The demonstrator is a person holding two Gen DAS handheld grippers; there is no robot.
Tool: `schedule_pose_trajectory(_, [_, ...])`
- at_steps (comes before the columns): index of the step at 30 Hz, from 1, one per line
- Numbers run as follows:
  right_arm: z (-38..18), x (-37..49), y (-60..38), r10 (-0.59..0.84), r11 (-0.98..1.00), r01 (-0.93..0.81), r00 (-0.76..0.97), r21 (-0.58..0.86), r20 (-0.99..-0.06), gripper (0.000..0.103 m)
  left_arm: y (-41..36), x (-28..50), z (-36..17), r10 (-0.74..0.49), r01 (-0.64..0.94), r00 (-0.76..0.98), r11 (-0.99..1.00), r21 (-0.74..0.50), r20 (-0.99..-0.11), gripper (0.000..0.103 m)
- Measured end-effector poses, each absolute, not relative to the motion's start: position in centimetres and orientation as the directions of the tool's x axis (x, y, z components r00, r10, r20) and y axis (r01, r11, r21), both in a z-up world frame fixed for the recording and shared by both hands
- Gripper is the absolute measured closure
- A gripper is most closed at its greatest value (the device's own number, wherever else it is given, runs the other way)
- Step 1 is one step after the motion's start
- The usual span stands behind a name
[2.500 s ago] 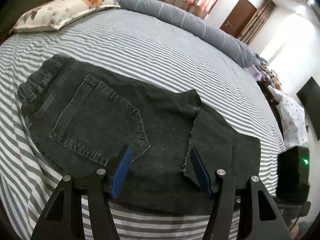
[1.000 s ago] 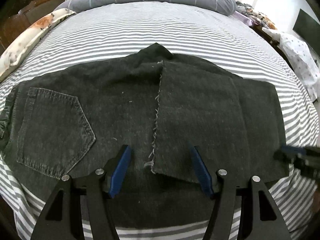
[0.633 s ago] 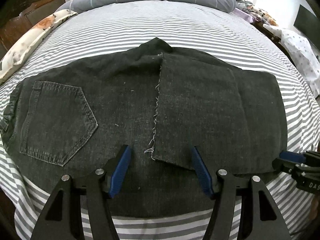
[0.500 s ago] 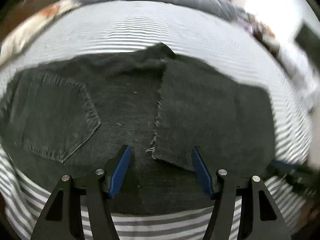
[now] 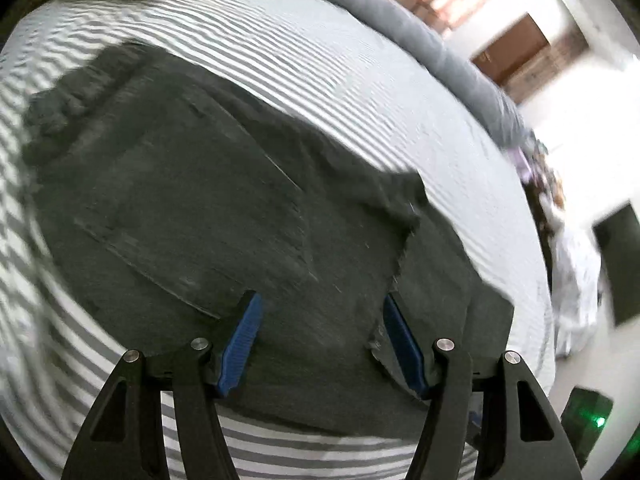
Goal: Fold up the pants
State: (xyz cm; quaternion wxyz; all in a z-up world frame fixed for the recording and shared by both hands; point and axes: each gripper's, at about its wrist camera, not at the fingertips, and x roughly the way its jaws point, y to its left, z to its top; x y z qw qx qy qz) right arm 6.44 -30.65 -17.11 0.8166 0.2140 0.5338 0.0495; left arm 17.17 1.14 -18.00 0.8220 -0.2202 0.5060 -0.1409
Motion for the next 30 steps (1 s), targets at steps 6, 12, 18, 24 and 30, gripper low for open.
schedule_pose_trajectory(6, [-17.2, 7.3, -30.4, 0.323, 0.898, 0.147, 0.419, 0.415, -0.849, 0.058, 9.4, 17.4, -17.1, -0.393, -0.107, 0.536, 0.846, -0.522, -0.747, 0.039])
schedule_pose_trajectory(12, [-17.8, 7.9, -28.6, 0.324, 0.910, 0.121, 0.387, 0.396, -0.863, 0.058, 17.9, 17.7, -19.1, -0.398, -0.273, 0.577, 0.729, -0.628, -0.713, 0.039])
schedule_pose_trajectory(18, [-17.6, 9.0, -27.7, 0.297, 0.923, 0.119, 0.379, 0.365, -0.877, 0.055, 20.7, 18.5, -21.7, -0.433, -0.323, 0.567, 0.666, -0.672, -0.701, 0.039])
schedule_pose_trajectory(24, [-16.8, 10.7, -27.6, 0.273, 0.926, 0.138, 0.397, 0.351, -0.876, 0.055, 21.8, 20.0, -22.7, -0.475, -0.332, 0.579, 0.605, -0.723, -0.663, 0.039])
schedule_pose_trajectory(30, [-17.0, 11.4, -27.1, 0.254, 0.933, 0.142, 0.390, 0.331, -0.885, 0.055, 22.3, 21.8, -22.9, -0.490, -0.316, 0.587, 0.593, -0.740, -0.644, 0.039])
